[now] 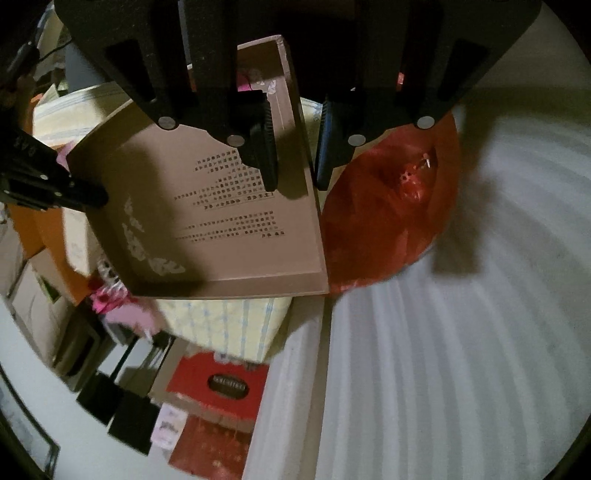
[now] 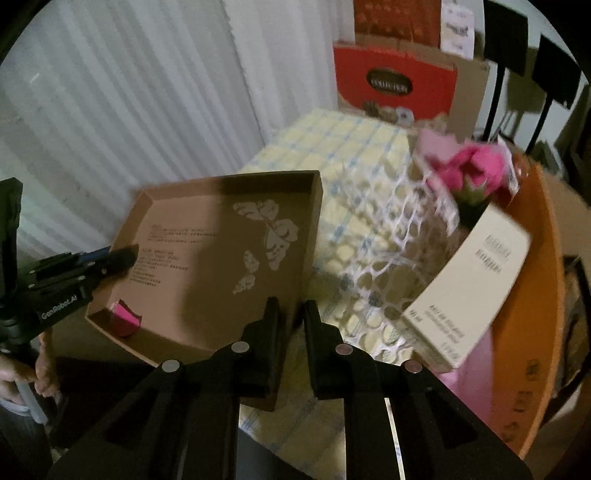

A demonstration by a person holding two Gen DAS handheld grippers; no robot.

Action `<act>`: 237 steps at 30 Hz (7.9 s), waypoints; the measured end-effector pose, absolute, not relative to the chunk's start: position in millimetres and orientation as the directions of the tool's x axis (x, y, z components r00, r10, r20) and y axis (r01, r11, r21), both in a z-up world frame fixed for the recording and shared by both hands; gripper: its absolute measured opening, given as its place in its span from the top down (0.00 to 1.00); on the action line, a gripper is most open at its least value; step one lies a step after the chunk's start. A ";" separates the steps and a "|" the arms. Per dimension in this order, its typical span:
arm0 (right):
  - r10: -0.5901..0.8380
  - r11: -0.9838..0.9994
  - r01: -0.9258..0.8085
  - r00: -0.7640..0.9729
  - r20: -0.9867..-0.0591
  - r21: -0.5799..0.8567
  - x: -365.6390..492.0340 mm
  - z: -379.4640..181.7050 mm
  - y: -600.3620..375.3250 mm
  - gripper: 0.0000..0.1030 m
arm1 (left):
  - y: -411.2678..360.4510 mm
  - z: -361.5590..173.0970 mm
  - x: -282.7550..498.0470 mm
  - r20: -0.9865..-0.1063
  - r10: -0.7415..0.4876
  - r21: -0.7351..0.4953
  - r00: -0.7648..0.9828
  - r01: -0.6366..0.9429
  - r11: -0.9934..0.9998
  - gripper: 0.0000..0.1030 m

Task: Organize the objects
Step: 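Lift the cardboard tray with the left tool and carry it over the orange box, then lower the cardboard tray into the orange box and open the left tool, then move the left tool toward the white Chanel perfume box, then close the left tool around the Chanel perfume box, then lift the Chanel box with the left tool and hold it up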

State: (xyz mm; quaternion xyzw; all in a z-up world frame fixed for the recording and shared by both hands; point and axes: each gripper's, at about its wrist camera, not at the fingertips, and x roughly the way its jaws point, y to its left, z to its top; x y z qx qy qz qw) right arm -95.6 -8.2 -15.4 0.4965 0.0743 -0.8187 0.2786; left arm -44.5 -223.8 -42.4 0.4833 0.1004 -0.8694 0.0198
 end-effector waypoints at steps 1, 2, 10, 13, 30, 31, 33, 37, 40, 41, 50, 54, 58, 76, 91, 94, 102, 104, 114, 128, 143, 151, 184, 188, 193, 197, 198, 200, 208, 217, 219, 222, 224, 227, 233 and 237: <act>-0.387 -0.832 0.534 -0.361 -0.848 0.153 -93.9 -8.1 -6.8 0.87 | -222.4 -33.9 -41.2 -0.836 0.069 -0.162 -0.545 0.126 -0.979 0.82; -0.392 -0.830 0.536 -0.369 -0.843 0.152 -93.1 -2.1 -5.2 0.87 | -221.5 -29.7 -40.5 -0.832 0.073 -0.166 -0.550 0.122 -0.978 0.82; -0.389 -0.843 0.521 -0.420 -0.820 0.133 -93.3 37.9 27.4 0.87 | -186.6 9.0 -45.7 -0.794 0.115 -0.183 -0.597 0.054 -0.982 0.82; -0.368 -0.858 0.500 -0.448 -0.815 0.114 -92.8 47.3 48.5 0.87 | -164.3 18.6 -53.9 -0.781 0.136 -0.188 -0.610 0.021 -0.982 0.82; -0.253 -0.956 0.270 -0.572 -0.780 0.112 -106.1 86.5 215.9 0.87 | 8.2 61.6 -113.7 -0.750 0.258 -0.148 -0.610 -0.226 -0.963 0.82; -0.244 -0.961 0.252 -0.575 -0.781 0.115 -105.8 85.4 226.3 0.87 | 22.7 62.8 -119.4 -0.751 0.264 -0.140 -0.605 -0.244 -0.959 0.82; -0.230 -0.968 0.216 -0.580 -0.782 0.124 -106.7 82.3 246.8 0.87 | 41.2 62.6 -125.2 -0.756 0.267 -0.130 -0.598 -0.263 -0.956 0.82; -0.209 -0.977 0.154 -0.577 -0.790 0.146 -109.6 73.1 283.7 0.87 | 83.9 56.0 -134.4 -0.772 0.272 -0.108 -0.574 -0.303 -0.947 0.82; -0.188 -0.982 0.110 -0.573 -0.797 0.153 -114.2 64.9 306.9 0.87 | 107.9 47.0 -140.9 -0.785 0.278 -0.096 -0.554 -0.335 -0.937 0.82; -0.185 -0.983 0.098 -0.572 -0.799 0.157 -115.2 62.7 313.3 0.87 | 111.5 43.9 -141.9 -0.788 0.281 -0.097 -0.547 -0.340 -0.935 0.82; -0.164 -0.985 0.038 -0.534 -0.830 0.170 -118.3 30.8 347.7 0.87 | 154.9 10.0 -161.8 -0.844 0.245 -0.054 -0.477 -0.380 -0.923 0.81; -0.164 -0.984 0.028 -0.509 -0.845 0.175 -121.5 14.1 351.3 0.87 | 161.8 -4.3 -163.8 -0.865 0.215 -0.027 -0.453 -0.387 -0.922 0.81; -0.166 -0.985 0.033 -0.484 -0.859 0.171 -123.0 -0.3 348.4 0.88 | 164.1 -17.1 -164.0 -0.883 0.186 -0.004 -0.431 -0.390 -0.921 0.81; -0.148 -0.988 0.016 -0.433 -0.889 0.157 -122.0 -27.2 347.6 0.90 | 176.5 -29.3 -154.8 -0.905 0.143 0.050 -0.400 -0.435 -0.899 0.76; -0.126 -0.992 0.044 -0.429 -0.895 0.119 -122.2 -27.7 330.4 0.92 | 116.4 42.9 -150.0 -0.832 0.317 -0.137 -0.456 -0.385 -0.913 0.43; -0.161 -0.985 0.024 -0.444 -0.881 0.168 -119.1 -20.6 337.0 0.89 | 106.0 41.6 -147.1 -0.838 0.274 -0.090 -0.473 -0.375 -0.923 0.36; -0.196 -0.980 0.093 -0.521 -0.831 0.173 -106.5 24.2 308.5 0.80 | 55.4 28.5 -143.9 -0.851 0.209 -0.067 -0.481 -0.297 -0.953 0.29; -0.218 -0.976 0.125 -0.533 -0.818 0.179 -104.0 31.8 293.7 0.69 | 41.4 20.7 -144.4 -0.858 0.191 -0.063 -0.476 -0.271 -0.960 0.29; -0.300 -0.951 0.232 -0.540 -0.787 0.203 -95.7 44.1 225.1 0.60 | 12.0 -27.1 -142.2 -0.886 0.174 -0.077 -0.430 -0.233 -0.969 0.29; -0.341 -0.938 0.244 -0.507 -0.792 0.247 -98.0 27.9 191.5 0.54 | 22.2 -36.3 -134.8 -0.867 0.215 -0.086 -0.449 -0.289 -0.953 0.20; -0.392 -0.919 0.250 -0.487 -0.780 0.305 -100.7 32.7 182.1 0.54 | 8.9 -23.1 -121.6 -0.840 0.269 -0.158 -0.472 -0.262 -0.952 0.92; -0.419 -0.904 0.290 -0.451 -0.788 0.315 -99.3 23.4 158.0 0.54 | 4.9 -25.0 -126.7 -0.847 0.253 -0.157 -0.469 -0.233 -0.960 0.40; -0.533 -0.846 0.267 -0.420 -0.735 0.462 -123.6 19.2 126.4 0.45 | -6.4 6.8 -105.1 -0.777 0.321 -0.229 -0.542 -0.233 -0.945 0.98; -0.554 -0.832 0.234 -0.389 -0.736 0.503 -125.9 11.8 124.9 0.45 | -10.9 0.9 -104.9 -0.781 0.320 -0.248 -0.536 -0.204 -0.947 0.98; -0.554 -0.833 0.242 -0.378 -0.742 0.498 -118.4 9.7 126.8 0.45 | -39.8 -17.4 -109.3 -0.800 0.326 -0.315 -0.504 -0.109 -0.943 0.57; -0.541 -0.841 0.272 -0.382 -0.750 0.468 -112.1 13.2 120.5 0.45 | -70.1 -22.0 -106.5 -0.793 0.305 -0.329 -0.527 -0.051 -0.943 0.48; -0.535 -0.844 0.277 -0.384 -0.752 0.459 -111.6 13.4 117.8 0.45 | -78.6 -23.7 -107.6 -0.797 0.298 -0.328 -0.526 -0.038 -0.944 0.45; -0.525 -0.850 0.286 -0.388 -0.758 0.442 -111.4 12.7 111.2 0.45 | -91.4 -26.8 -108.8 -0.806 0.268 -0.308 -0.529 -0.012 -0.951 0.43; -0.527 -0.847 0.294 -0.356 -0.771 0.443 -119.5 -2.7 79.7 0.45 | -92.4 -53.3 -100.6 -0.841 0.201 -0.207 -0.502 -0.045 -0.977 0.31; -0.500 -0.862 0.278 -0.338 -0.797 0.424 -122.6 -24.5 62.1 0.48 | -79.6 -66.3 -88.7 -0.833 0.134 -0.120 -0.536 -0.061 -0.991 0.34; -0.499 -0.863 0.273 -0.333 -0.800 0.424 -123.3 -27.2 61.3 0.49 | -81.5 -64.6 -87.6 -0.828 0.116 -0.106 -0.549 -0.050 -0.993 0.35; -0.499 -0.864 0.266 -0.331 -0.801 0.428 -122.9 -30.2 62.3 0.49 | -79.7 -57.2 -82.2 -0.814 0.109 -0.090 -0.571 -0.060 -0.994 0.34; -0.501 -0.863 0.258 -0.331 -0.800 0.433 -122.9 -32.1 63.5 0.49 | -75.5 -52.6 -80.1 -0.806 0.124 -0.091 -0.579 -0.086 -0.992 0.33; -0.507 -0.861 0.243 -0.334 -0.794 0.448 -123.6 -33.4 66.1 0.49 | -63.3 -53.6 -81.4 -0.814 0.111 -0.053 -0.571 -0.118 -0.992 0.33; -0.504 -0.863 0.235 -0.335 -0.796 0.447 -122.5 -35.1 69.6 0.49 | -58.2 -67.6 -87.9 -0.837 0.119 -0.059 -0.534 -0.128 -0.990 0.41; -0.503 -0.863 0.241 -0.332 -0.798 0.444 -120.9 -35.3 70.0 0.49 | -66.7 -73.0 -89.0 -0.844 0.172 -0.131 -0.507 -0.117 -0.985 0.55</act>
